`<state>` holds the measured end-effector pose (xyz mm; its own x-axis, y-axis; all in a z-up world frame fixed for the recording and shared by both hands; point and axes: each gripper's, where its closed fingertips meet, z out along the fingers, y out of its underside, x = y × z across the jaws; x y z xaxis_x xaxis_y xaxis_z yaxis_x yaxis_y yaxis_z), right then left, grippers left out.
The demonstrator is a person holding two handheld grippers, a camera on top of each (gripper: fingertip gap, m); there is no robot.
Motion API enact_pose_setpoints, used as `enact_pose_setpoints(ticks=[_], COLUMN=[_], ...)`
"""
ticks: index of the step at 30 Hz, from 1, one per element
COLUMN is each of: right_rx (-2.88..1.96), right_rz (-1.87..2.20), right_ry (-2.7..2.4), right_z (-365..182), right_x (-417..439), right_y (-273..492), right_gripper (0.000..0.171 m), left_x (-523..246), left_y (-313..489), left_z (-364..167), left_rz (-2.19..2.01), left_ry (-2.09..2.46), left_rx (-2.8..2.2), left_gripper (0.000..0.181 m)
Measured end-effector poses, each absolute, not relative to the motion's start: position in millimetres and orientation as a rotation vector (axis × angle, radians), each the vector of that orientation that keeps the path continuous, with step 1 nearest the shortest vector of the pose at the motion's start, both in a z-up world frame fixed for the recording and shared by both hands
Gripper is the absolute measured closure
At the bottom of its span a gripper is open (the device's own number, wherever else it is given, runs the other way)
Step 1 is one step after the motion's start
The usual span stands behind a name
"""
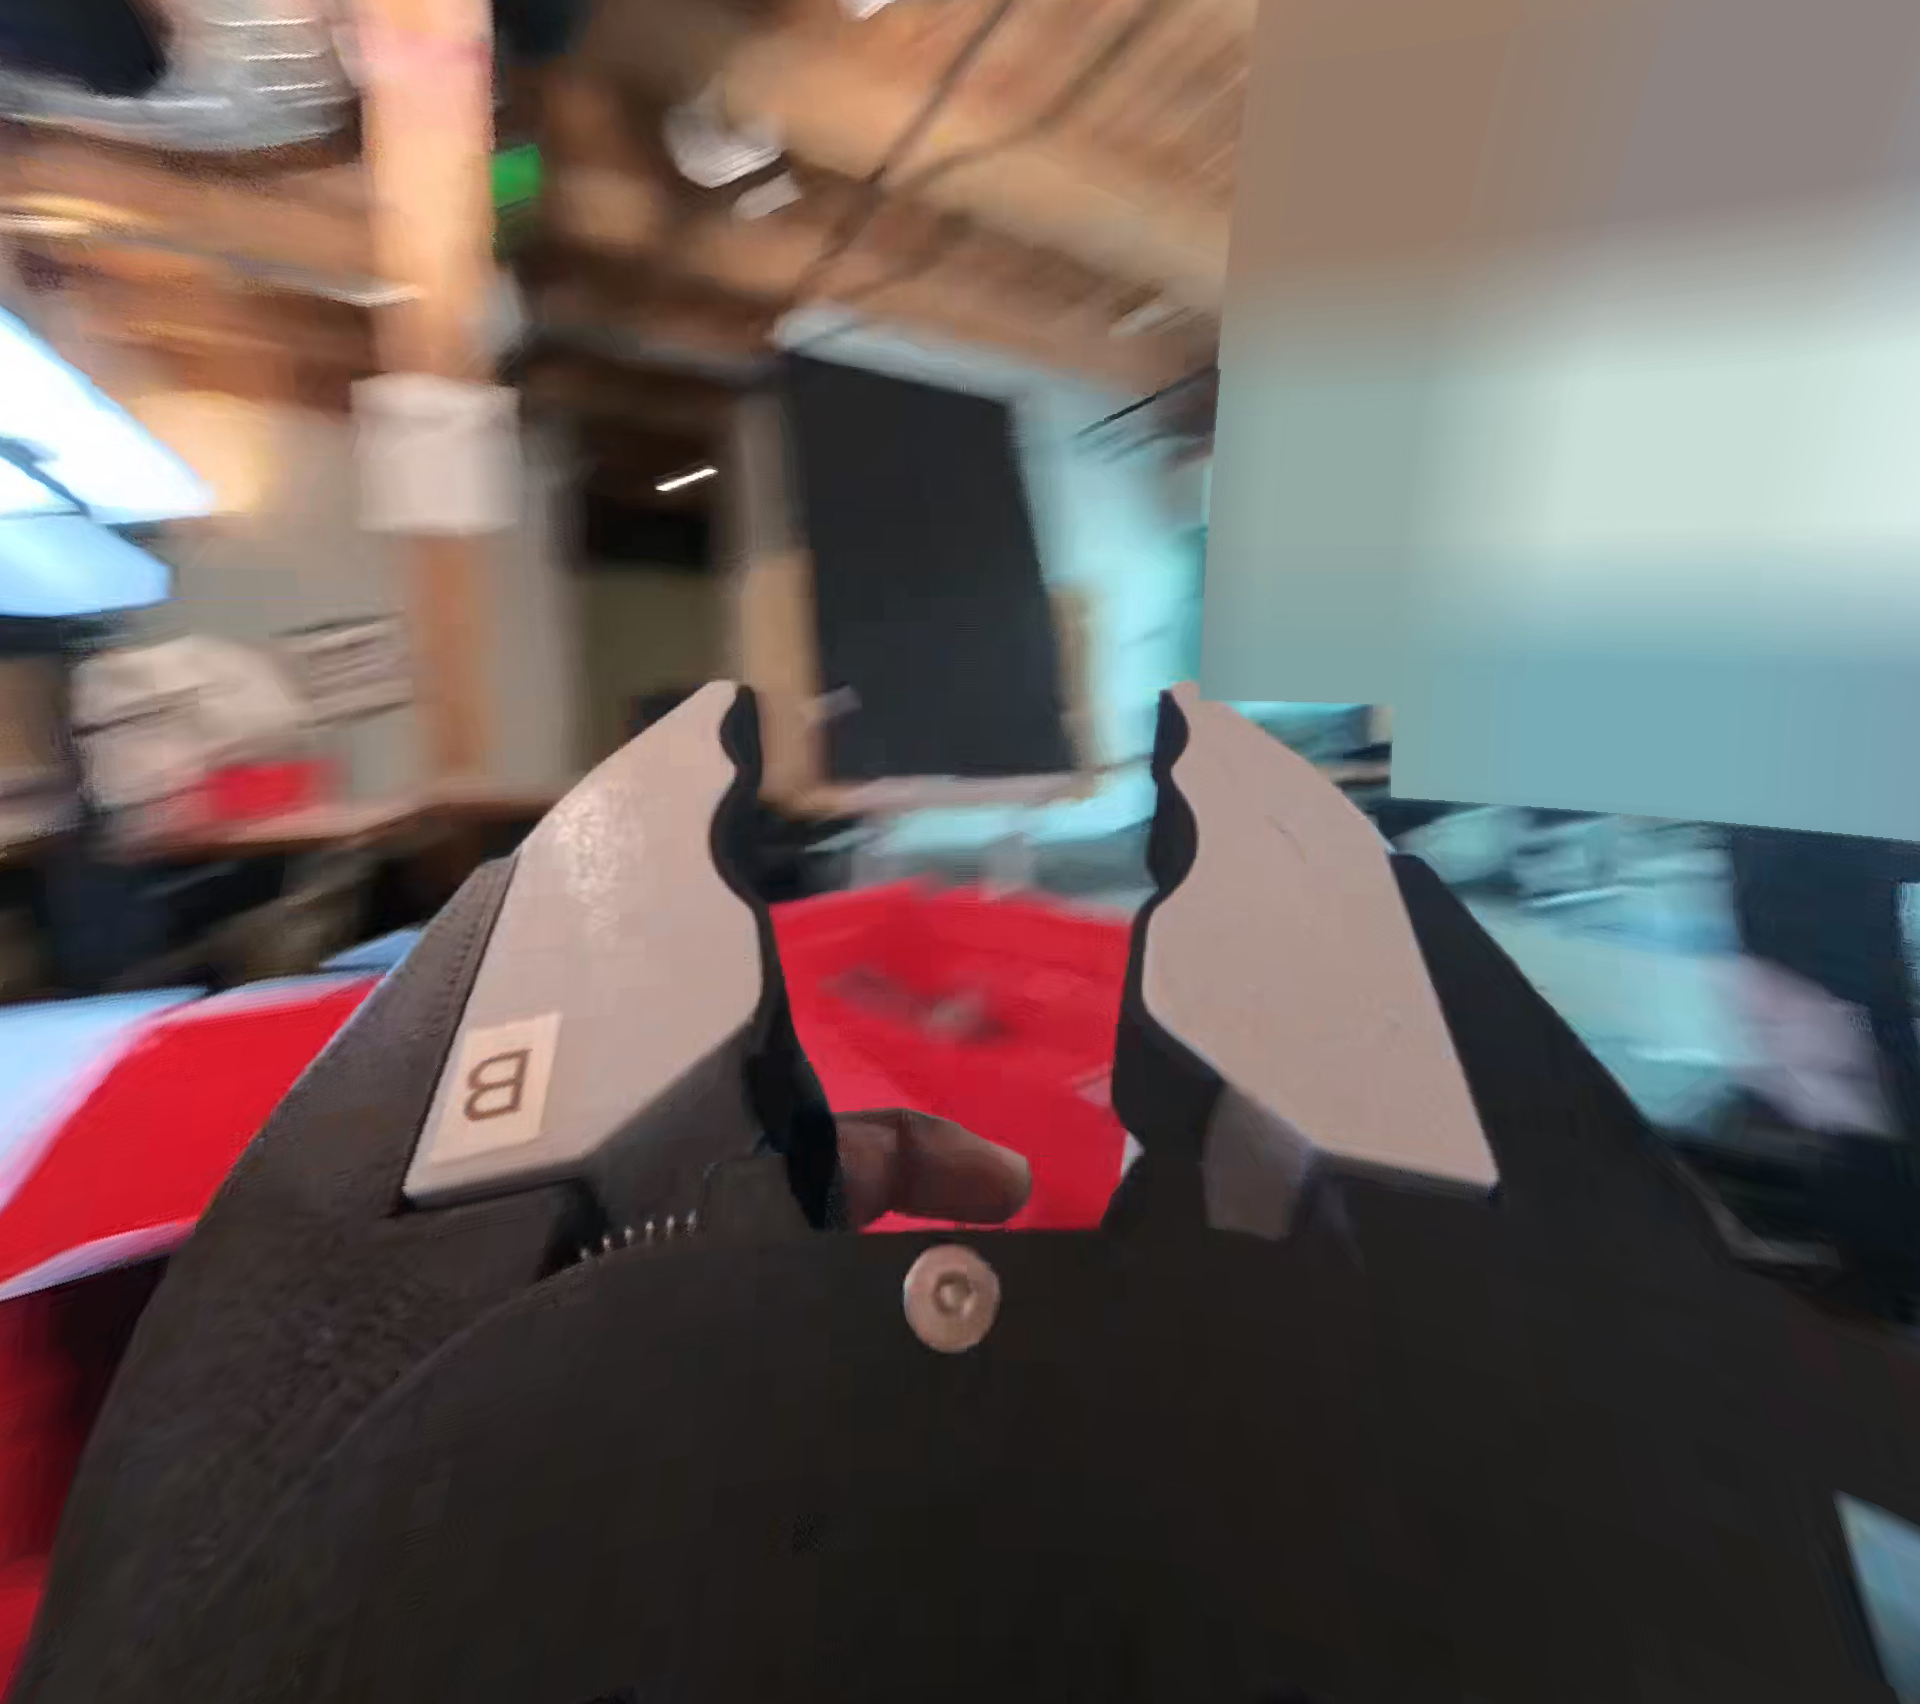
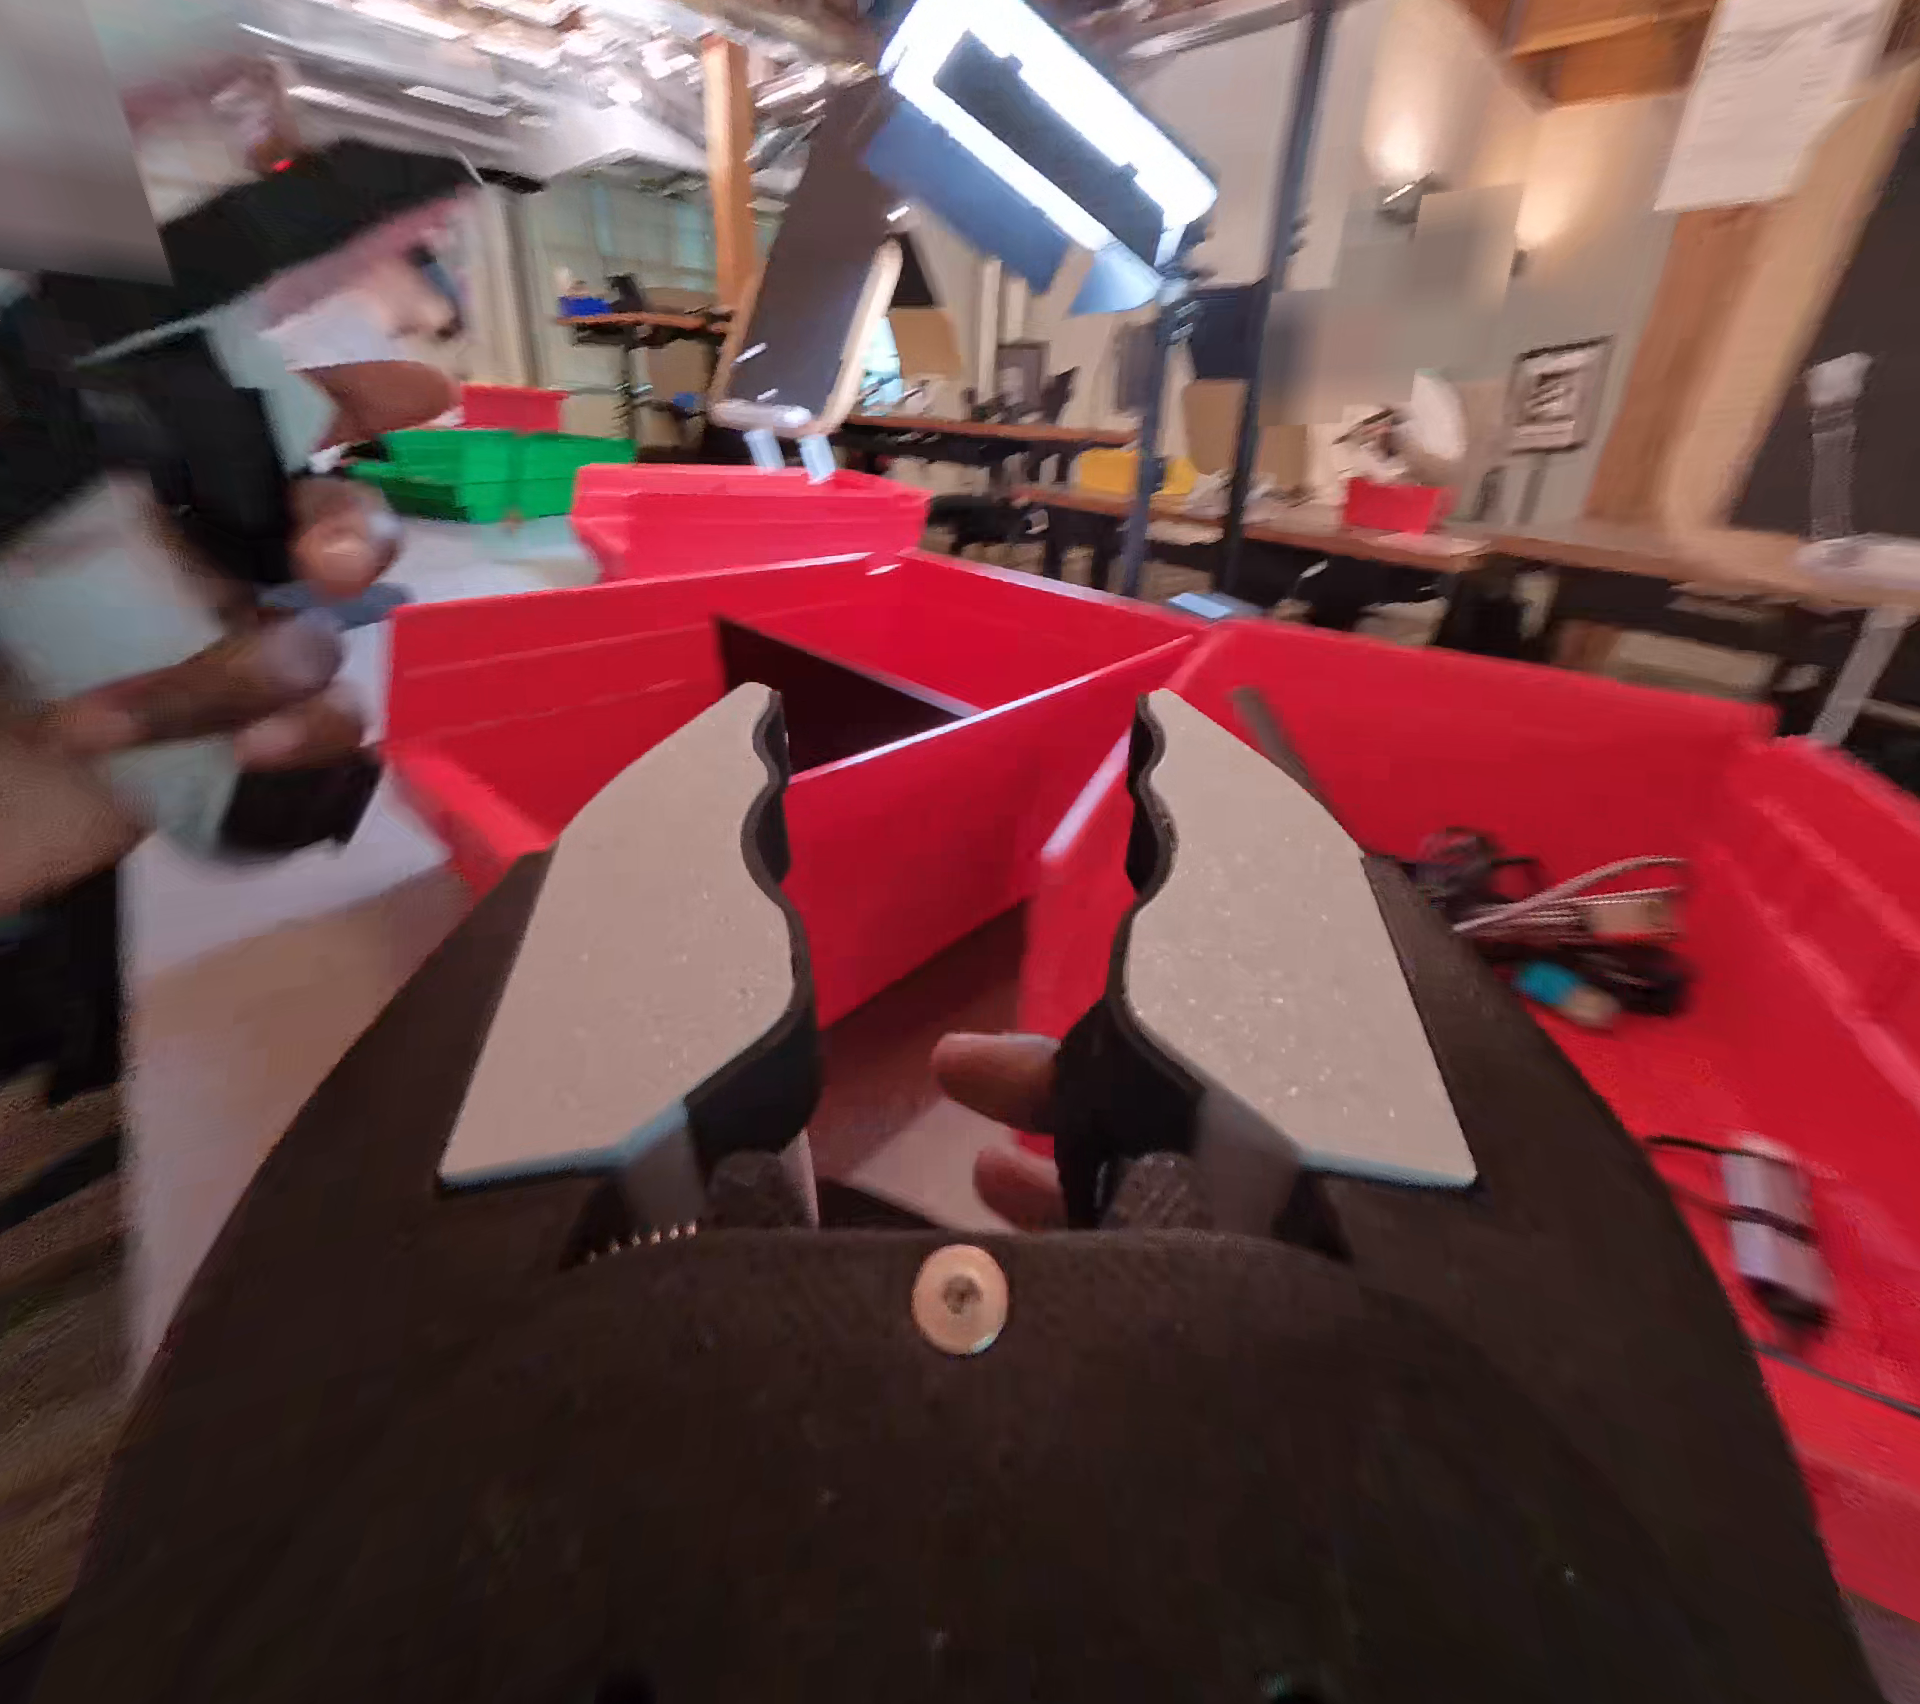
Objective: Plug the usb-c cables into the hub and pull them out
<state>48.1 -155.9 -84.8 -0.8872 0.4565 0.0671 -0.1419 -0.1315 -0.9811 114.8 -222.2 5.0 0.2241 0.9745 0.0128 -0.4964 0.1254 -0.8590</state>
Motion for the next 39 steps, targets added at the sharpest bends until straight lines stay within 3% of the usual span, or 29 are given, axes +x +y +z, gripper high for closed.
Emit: enact_pose_setpoints(ticks=[3, 5, 9, 12, 16, 19, 22, 26, 29, 33, 34, 35, 36, 38, 39], right_rx=[-0.311, -0.322, -0.38, -0.378, -0.359, -0.34, -0.339, -0.404, -0.448, -0.464, -0.469, -0.475, -0.495, -0.541, -0.53], right_rz=[1.988, 1.876, 1.706, 1.639, 1.638, 1.589, 1.544, 1.56, 1.553, 1.519, 1.514, 1.51, 1.486, 1.437, 1.431], right_ry=[-1.938, -2.011, -2.247, -2.348, -2.39, -2.398, -2.412, -2.394, -2.421, -2.424, -2.421, -2.416, -2.401, -2.342, -2.336], right_z=[-111, -119, -148, -160, -163, -167, -172, -171, -174, -177, -177, -177, -178, -177, -177], right_x=[66, 62, 57, 58, 62, 63, 61, 55, 52, 49, 49, 48, 44, 36, 36], right_y=[-181, -190, -205, -212, -218, -220, -221, -218, -218, -218, -218, -217, -216, -211, -211], right_gripper=[0.11, 0.111, 0.103, 0.104, 0.107, 0.107, 0.108, 0.109, 0.113, 0.116, 0.117, 0.119, 0.126, 0.153, 0.154], left_x=[133, 144, 130, 120, 107, 111, 116, 132, 126, 113, 113, 115, 118, 122, 123], left_y=[-341, -386, -402, -402, -400, -406, -386, -366, -360, -365, -367, -370, -374, -378, -378], left_z=[-38, -77, -135, -138, -146, -151, -156, -161, -151, -162, -161, -160, -160, -159, -157], left_rz=[1.604, 1.652, 1.428, 1.437, 1.473, 1.524, 1.339, 1.255, 1.328, 1.293, 1.308, 1.338, 1.372, 1.408, 1.427], left_ry=[-1.181, -1.408, -1.587, -1.599, -1.637, -1.72, -1.71, -1.738, -1.666, -1.714, -1.713, -1.718, -1.746, -1.781, -1.781], left_rx=[-0.835, -0.871, -0.98, -1.004, -1.098, -1.095, -1.167, -1.396, -1.373, -1.313, -1.294, -1.291, -1.28, -1.28, -1.283], left_gripper=[0.101, 0.098, 0.09, 0.093, 0.111, 0.166, 0.176, 0.168, 0.132, 0.12, 0.129, 0.153, 0.164, 0.17, 0.171])
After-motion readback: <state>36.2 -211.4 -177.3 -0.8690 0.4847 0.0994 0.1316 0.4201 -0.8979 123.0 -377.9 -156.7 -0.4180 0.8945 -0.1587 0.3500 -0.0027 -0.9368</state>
